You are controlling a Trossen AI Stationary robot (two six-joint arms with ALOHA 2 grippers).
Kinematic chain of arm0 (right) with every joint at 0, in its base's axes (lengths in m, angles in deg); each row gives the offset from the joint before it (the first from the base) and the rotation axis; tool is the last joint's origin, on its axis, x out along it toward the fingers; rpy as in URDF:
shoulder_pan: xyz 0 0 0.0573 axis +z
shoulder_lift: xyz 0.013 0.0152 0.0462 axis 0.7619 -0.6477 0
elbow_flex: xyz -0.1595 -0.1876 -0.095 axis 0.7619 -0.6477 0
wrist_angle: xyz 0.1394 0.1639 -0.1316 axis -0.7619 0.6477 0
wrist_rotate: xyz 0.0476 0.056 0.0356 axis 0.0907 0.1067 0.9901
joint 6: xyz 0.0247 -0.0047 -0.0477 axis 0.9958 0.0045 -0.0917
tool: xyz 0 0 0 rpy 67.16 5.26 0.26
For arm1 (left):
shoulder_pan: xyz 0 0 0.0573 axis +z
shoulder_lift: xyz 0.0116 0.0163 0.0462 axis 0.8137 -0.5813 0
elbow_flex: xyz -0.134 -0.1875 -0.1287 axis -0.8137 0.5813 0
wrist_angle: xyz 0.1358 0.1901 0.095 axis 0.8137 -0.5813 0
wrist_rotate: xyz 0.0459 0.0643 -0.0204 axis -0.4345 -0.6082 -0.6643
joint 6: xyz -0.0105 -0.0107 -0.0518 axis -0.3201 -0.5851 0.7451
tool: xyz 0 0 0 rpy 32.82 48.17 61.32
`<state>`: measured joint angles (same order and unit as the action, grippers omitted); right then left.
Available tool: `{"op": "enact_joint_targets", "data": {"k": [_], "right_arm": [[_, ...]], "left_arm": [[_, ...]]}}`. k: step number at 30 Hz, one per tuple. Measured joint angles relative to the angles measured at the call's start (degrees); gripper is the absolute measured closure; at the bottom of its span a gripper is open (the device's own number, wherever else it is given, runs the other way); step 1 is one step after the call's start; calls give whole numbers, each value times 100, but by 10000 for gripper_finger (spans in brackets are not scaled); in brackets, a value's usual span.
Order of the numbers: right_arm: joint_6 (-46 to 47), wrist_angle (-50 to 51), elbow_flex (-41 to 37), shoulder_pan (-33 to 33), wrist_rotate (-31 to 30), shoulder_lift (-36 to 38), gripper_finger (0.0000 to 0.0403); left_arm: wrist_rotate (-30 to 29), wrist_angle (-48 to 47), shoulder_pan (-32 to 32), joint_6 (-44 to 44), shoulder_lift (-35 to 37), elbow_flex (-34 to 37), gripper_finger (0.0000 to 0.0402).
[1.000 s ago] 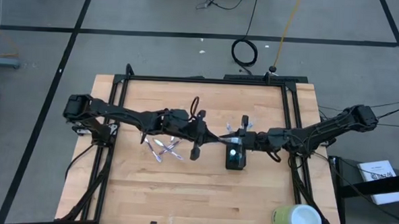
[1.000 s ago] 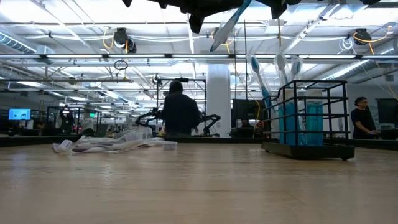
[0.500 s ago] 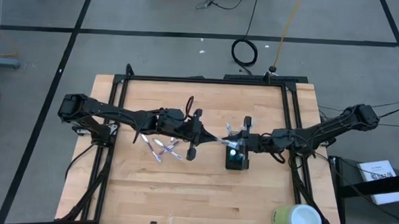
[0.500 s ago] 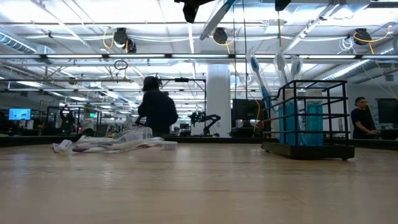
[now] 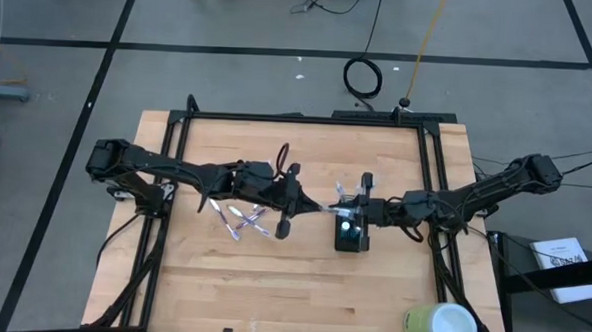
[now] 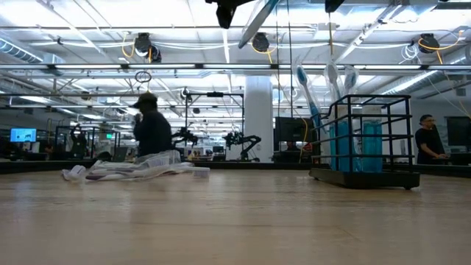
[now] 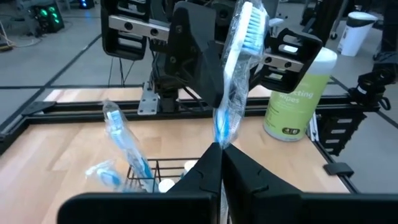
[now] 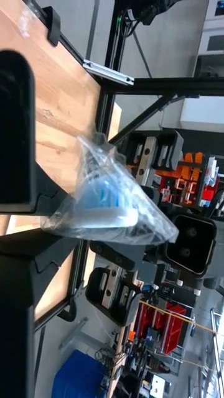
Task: Pick & Place toothbrushing station
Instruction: Put the blue toothbrush into the black organizer
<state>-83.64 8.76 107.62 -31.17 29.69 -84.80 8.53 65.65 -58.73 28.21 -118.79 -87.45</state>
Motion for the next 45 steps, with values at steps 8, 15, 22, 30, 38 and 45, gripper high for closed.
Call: {"op": "enact_joint_targets", "data": {"k": [8, 15, 22, 30, 38, 45], "right_arm": [[25, -83, -5, 4, -8, -2, 393], [49, -75, 6, 48, -650, 9, 393], [3, 7, 6, 125, -1196, 31, 393], [267, 583, 139, 125, -1528, 308, 393], [2167, 4478, 1771, -70, -1223, 406, 393], [3033, 6239, 2366, -317, -854, 177, 392]], "left_arm": [[-526, -438, -259, 7, -5, -6, 347], [-845, -373, -485, 11, 27, 7, 223], [-706, -651, -643, 283, 601, 7, 152], [-726, -980, -1160, -658, 1171, 2, 122], [-748, -946, -1232, -1172, 1212, 467, 133], [-1135, 1123, -790, -849, 1672, 1900, 139]]}}
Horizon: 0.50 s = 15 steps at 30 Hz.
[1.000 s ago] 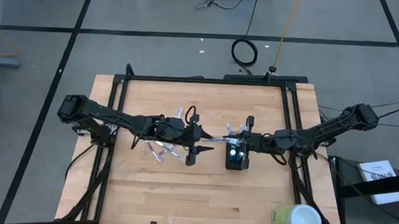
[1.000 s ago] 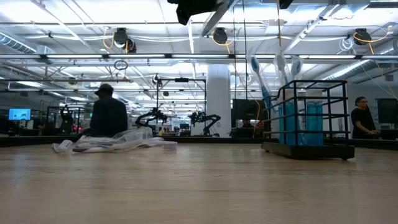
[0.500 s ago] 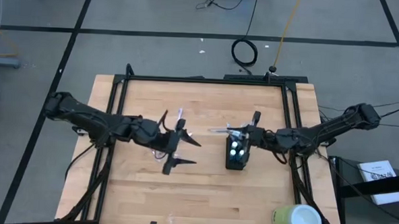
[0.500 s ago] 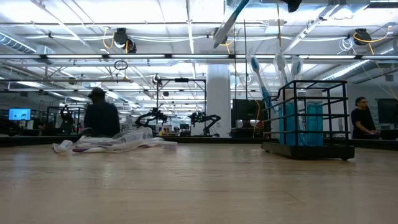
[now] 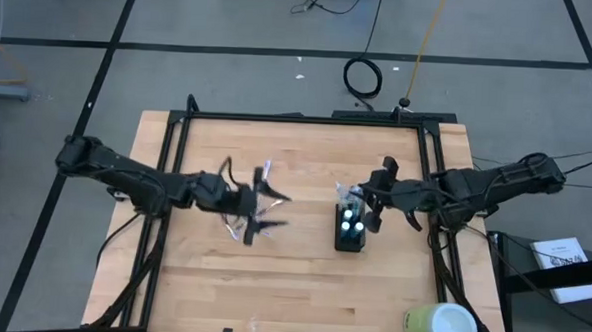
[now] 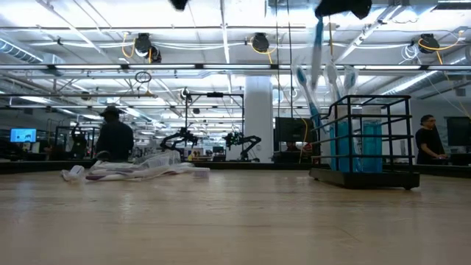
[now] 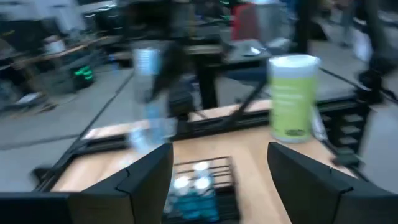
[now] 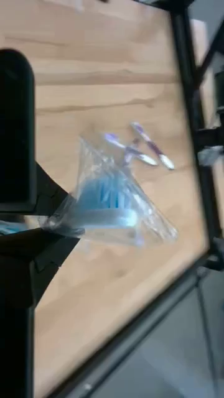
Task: Pick & Place toothbrushing station
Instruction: Put the blue toothbrush into the black organizer
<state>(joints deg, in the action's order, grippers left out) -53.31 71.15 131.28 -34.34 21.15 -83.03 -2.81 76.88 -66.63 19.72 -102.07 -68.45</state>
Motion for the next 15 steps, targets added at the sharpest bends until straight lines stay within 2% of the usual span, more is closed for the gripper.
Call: {"op": "enact_joint_targets", "data": {"k": [5, 9, 15], "right_arm": [[311, 547, -2, -71, 109, 0, 390], [384, 507, -117, -224, 100, 6, 391], [447, 421, -429, -448, 114, 4, 391]], "left_arm": [[-20, 850, 473, 482, 464, 883, 133], [-20, 1473, 730, 766, 616, 1489, 133], [-22, 1731, 1059, 1226, 627, 1839, 133]]}}
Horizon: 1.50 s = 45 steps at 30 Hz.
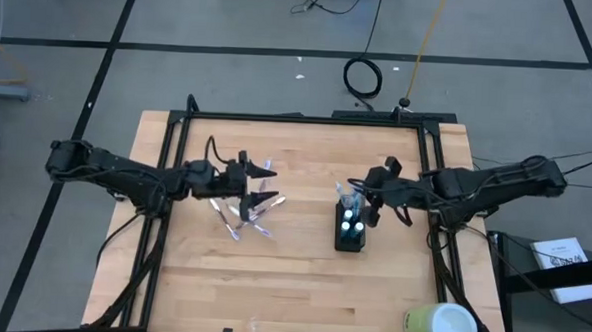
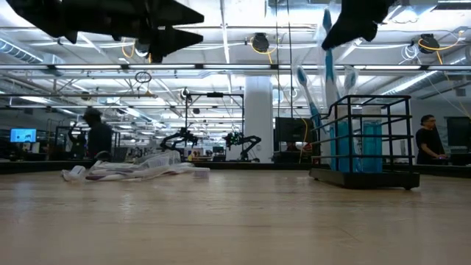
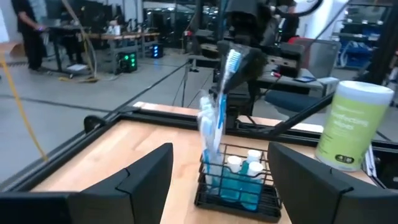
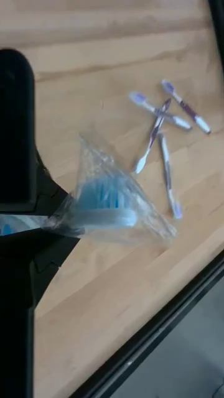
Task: Pick & Place toothbrushing station
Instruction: Put the blue toothbrush into the black organizer
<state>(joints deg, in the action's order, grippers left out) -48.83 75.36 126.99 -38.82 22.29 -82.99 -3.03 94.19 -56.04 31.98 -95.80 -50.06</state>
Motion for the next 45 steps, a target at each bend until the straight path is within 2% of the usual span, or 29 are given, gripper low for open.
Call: {"op": "enact_joint_targets", "data": {"k": [11, 18, 24, 29, 41, 45], "right_arm": [[35, -1079, -940, -332, 611, 0, 391], [363, -1200, -1418, -455, 612, 0, 391], [343, -1620, -1679, -492, 912, 0, 390], [295, -1871, -1831, -499, 927, 0, 387], [297, -2066, -1962, -499, 928, 0, 359], [286, -2146, -1967, -499, 930, 0, 330]], "left_arm": [[9, 12, 98, 78, 0, 14, 133], [12, 5, 98, 86, 0, 14, 133], [11, 0, 98, 92, 0, 14, 133], [11, -8, 98, 102, -2, 14, 133], [11, -46, 98, 123, -2, 14, 133], [11, -46, 98, 121, -2, 14, 133]]}}
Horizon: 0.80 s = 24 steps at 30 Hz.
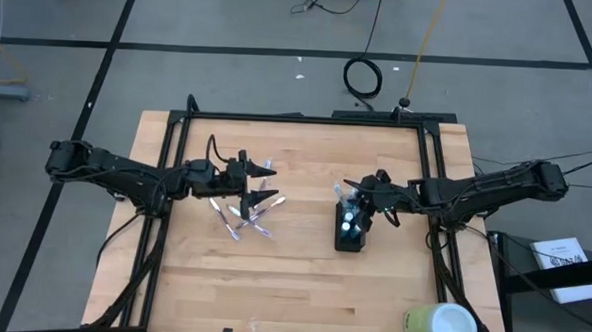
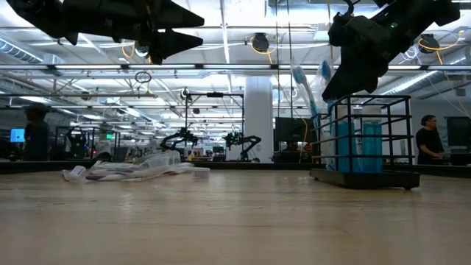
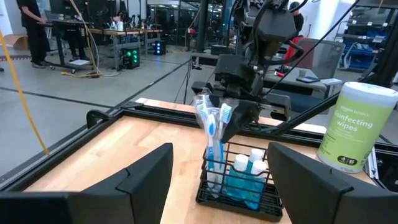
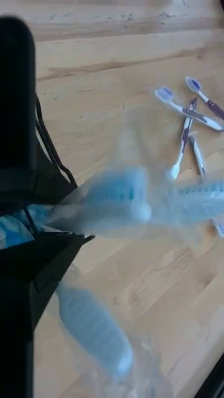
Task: Pick & Place toothbrushing station
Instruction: Put the blue toothbrush into the black organizer, then put the purple toothbrush into the black organizer
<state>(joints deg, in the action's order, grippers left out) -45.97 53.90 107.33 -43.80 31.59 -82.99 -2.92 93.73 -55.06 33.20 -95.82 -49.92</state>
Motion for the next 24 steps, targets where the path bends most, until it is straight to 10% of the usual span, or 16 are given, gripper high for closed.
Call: {"op": "enact_joint_targets", "data": {"k": [11, 24], "right_arm": [[-74, -338, -2, 2, 7, 246, 227], [-752, -846, -2, 94, 307, 1598, 234]], "left_arm": [[1, -49, 0, -2, 0, 0, 133], [-4, -459, 4, -123, 173, 2, 133]]}}
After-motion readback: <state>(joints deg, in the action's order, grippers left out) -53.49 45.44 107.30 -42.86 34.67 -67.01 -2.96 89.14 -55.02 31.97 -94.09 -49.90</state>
